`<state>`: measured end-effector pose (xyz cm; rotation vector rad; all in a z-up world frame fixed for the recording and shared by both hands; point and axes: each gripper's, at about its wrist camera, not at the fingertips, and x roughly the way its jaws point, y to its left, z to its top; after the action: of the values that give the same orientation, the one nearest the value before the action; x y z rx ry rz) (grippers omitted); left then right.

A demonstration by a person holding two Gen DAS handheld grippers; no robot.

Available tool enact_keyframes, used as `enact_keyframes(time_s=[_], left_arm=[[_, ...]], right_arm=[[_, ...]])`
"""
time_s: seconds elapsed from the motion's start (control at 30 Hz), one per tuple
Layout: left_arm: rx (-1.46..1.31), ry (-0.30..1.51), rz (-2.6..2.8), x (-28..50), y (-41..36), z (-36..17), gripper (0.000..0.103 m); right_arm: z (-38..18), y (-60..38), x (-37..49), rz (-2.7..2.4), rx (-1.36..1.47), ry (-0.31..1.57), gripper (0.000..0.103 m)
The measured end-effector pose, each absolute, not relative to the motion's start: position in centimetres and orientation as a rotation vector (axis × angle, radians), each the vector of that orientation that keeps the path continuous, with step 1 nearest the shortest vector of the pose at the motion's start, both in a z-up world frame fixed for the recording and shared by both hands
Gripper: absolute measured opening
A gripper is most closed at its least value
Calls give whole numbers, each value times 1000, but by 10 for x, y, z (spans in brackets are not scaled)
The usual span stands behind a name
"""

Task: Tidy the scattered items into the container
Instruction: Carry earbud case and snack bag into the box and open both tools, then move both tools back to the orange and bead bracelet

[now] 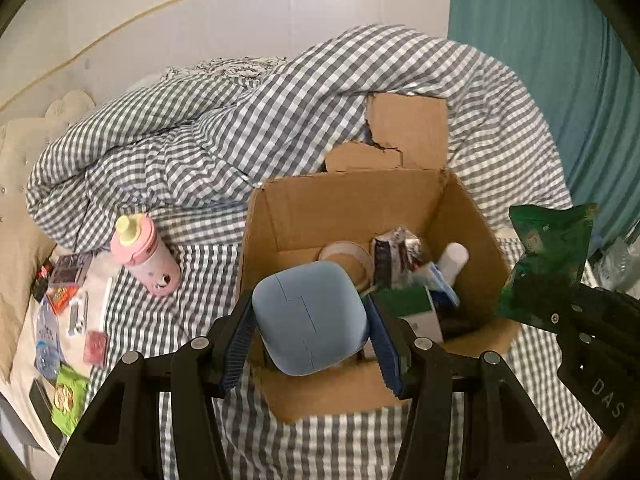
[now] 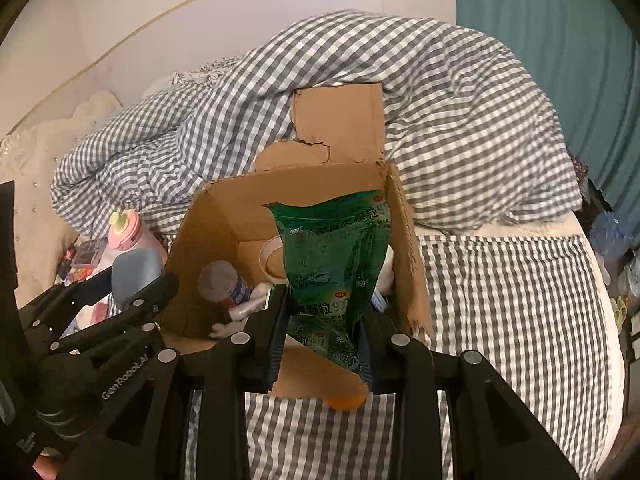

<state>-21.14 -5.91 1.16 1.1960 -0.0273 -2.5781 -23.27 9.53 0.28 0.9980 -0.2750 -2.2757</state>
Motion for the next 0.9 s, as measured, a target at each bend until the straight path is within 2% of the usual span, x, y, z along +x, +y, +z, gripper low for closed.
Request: enact_keyframes(time_s=[0.17,0.23,0.27,0.3,0.33,0.37,0.4,0.5,0.67,0.9], left_arm=[[1232,-19,-2547,-240,-70,-7,56],[1260,-14,-2536,-250,-74,-18,56],[1266,-14,-2540,-253,-75,-21,56],[1273,-20,-2547,-256,-75,-24,59],[1281,-19,-2575,-258,-73,-26,80],[1286,-25,-2583,-259,-72,-27,98],[1273,-54,-2570,-259,-69,-27,103],[1205,-156,-2527,-255,-62,-30,103],[1222,-118,-2523,-248,-60,-31,103],[1161,-149,-2539,-220,-51,1,103]], right_arm=[[-10,79,-259,-2274,1038,-270,30],[-15,77,-266,-2281,1051,-261,34],[-16,76,-268,-2298,1044,-259,41],[-16,76,-269,-2315,1041,-252,72],[-17,76,-270,-2350,1042,-241,97],[-17,79,-268,-2398,1030,-244,98],[-17,83,-267,-2429,1012,-252,98],[-19,88,-266,-2397,1022,-270,98],[-14,97,-255,-2412,1008,-254,98],[1,121,-225,-2432,959,-261,98]])
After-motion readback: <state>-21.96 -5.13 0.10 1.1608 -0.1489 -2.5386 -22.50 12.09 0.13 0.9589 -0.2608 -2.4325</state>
